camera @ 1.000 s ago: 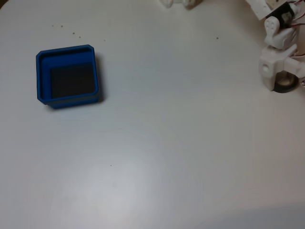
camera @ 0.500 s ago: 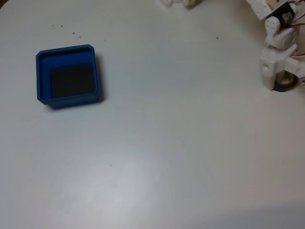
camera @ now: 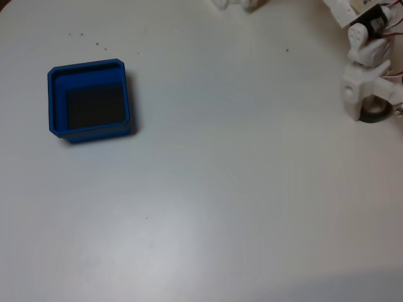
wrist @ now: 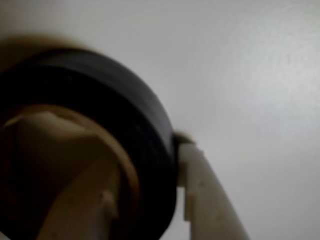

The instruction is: Pick the black tape roll and drop it in the blue box

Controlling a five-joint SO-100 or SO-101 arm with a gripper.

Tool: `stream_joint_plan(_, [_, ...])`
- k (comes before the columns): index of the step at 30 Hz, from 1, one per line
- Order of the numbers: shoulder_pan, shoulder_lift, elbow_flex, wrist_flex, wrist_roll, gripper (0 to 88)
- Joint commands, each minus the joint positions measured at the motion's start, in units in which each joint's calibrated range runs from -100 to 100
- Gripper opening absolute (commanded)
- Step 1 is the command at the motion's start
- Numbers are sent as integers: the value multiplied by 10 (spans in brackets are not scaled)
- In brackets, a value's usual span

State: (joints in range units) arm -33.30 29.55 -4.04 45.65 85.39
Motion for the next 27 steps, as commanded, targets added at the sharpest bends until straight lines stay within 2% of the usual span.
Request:
stream_joint_plan(1, [23, -44, -23, 3, 2, 3])
stream_joint_plan(14, [105, -209, -25, 114, 2, 3])
stream_joint_plan(27, [344, -334, -24, 250, 3, 3])
